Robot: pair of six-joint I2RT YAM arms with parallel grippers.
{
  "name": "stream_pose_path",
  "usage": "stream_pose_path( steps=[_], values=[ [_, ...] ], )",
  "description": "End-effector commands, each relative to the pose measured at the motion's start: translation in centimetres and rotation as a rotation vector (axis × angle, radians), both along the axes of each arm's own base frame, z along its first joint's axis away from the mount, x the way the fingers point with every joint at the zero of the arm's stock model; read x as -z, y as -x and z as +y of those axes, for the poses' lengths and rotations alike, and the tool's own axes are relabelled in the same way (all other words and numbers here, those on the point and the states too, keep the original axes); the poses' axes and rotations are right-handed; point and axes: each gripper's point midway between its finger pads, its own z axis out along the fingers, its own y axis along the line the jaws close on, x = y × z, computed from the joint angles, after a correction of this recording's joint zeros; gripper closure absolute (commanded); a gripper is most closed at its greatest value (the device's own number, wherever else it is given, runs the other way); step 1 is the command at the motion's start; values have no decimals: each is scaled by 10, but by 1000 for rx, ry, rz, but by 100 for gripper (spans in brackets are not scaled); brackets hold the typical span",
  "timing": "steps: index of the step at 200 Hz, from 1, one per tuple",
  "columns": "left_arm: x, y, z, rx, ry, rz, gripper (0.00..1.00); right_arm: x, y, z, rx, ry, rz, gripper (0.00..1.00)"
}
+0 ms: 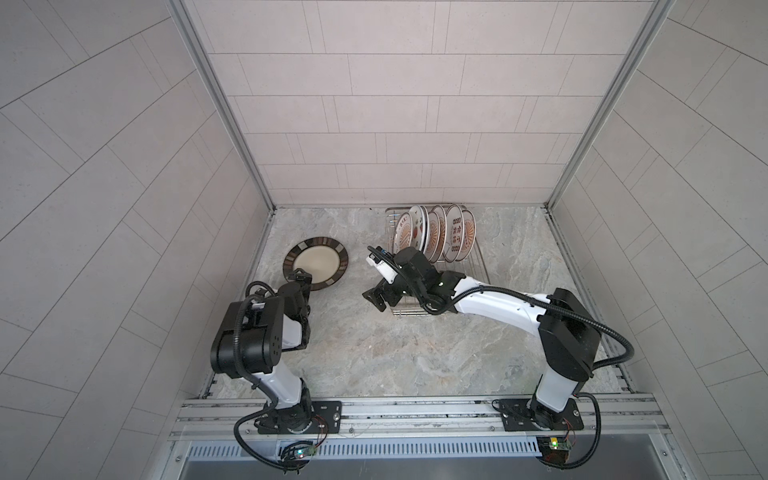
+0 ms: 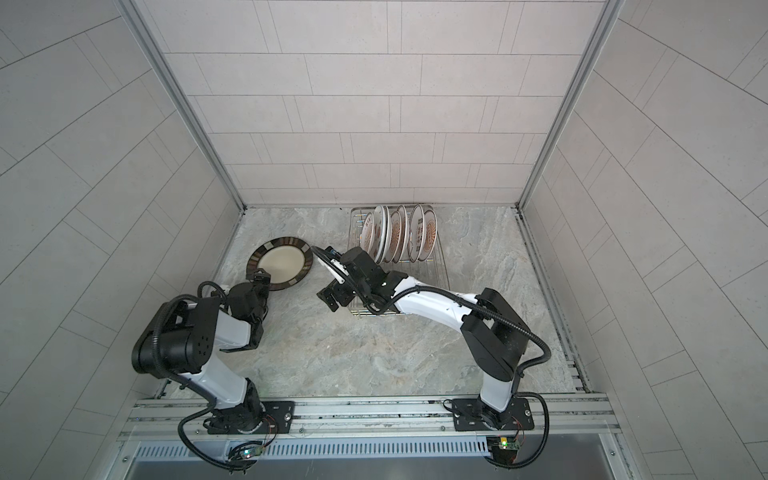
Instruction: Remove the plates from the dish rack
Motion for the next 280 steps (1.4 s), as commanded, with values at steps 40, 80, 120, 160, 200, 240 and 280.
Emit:
stream_pose_path(
  steps=[40, 80, 120, 160, 200, 240, 280],
  values=[
    [-17, 36, 4, -2, -79, 65, 0, -61, 19, -48, 103, -43, -164, 0],
    [-42, 58, -4, 29, -99, 48, 0, -85, 34, -85, 193, -149, -220, 0],
    [-74, 66, -36, 212, -143, -74, 0, -109, 42, -129, 351, -264, -248, 0],
    [-93, 73, -80, 426, -141, -214, 0, -107, 38, -147, 447, -305, -250, 0],
    [-133, 83, -135, 649, -228, -400, 0, -106, 18, -155, 550, -260, -236, 1],
    [-154, 97, -180, 832, -284, -495, 0, -104, -8, -155, 617, -208, -202, 2],
    [-163, 105, -219, 961, -325, -529, 1, -96, -41, -156, 679, -144, -160, 10]
  ],
)
